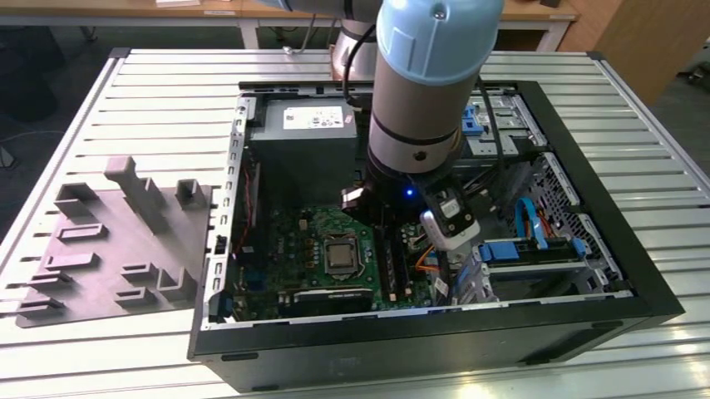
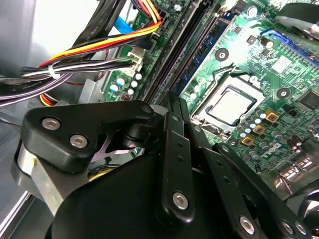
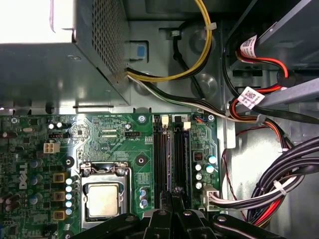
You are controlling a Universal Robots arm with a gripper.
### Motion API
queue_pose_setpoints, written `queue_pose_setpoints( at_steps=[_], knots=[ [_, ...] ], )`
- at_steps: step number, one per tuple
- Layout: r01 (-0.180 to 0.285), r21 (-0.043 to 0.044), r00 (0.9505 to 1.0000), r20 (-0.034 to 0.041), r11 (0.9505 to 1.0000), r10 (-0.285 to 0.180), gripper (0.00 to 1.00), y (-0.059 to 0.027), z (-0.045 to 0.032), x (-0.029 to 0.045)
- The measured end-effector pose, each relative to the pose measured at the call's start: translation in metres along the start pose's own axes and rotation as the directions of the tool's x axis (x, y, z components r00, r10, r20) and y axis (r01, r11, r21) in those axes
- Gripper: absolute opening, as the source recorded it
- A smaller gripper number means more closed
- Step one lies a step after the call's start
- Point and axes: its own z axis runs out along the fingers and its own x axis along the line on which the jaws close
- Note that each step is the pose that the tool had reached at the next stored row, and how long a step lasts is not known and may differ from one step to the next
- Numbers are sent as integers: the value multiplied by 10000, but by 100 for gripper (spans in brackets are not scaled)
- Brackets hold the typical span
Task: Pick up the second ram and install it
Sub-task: 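Insert the second ram into the second slot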
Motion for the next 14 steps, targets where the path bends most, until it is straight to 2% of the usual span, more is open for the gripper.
queue_pose_setpoints(
  at_steps=[14],
  knots=[
    [0,4,10000,-2,10000,0,11,-1,8,1]
  ],
)
